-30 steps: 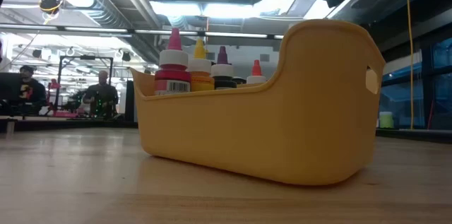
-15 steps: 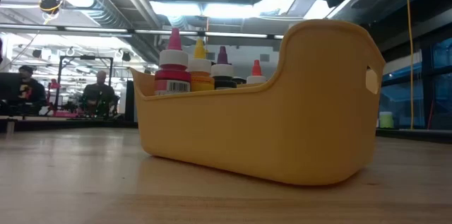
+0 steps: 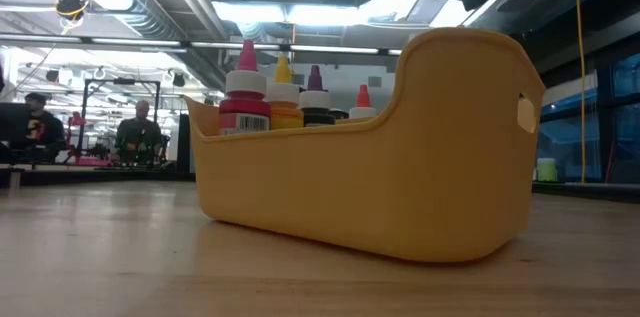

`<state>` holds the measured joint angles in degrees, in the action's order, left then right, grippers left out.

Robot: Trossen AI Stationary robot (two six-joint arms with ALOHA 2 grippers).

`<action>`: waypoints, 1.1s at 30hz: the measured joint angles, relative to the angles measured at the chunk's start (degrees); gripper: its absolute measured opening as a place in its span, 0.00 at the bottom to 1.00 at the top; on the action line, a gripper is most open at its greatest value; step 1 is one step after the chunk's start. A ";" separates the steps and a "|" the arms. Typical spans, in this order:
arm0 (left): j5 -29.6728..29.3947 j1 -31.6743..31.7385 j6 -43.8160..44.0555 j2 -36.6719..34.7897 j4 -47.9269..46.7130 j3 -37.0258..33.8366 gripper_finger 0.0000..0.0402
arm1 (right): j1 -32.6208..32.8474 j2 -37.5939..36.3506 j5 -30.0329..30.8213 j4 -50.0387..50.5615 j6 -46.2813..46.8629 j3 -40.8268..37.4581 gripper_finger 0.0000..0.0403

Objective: Pick & Place food coloring
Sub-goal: Put the large blue food coloring bottle into the yellow container

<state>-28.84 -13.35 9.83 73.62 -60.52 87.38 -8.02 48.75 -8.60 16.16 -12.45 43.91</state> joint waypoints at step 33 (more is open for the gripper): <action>21.32 32.57 2.70 -51.25 60.36 -68.33 0.42 | 0.01 0.00 0.00 -0.46 0.17 -0.01 0.30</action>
<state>-7.52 19.22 12.54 22.36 -0.16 19.05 -8.01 48.75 -8.60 15.70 -12.27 43.90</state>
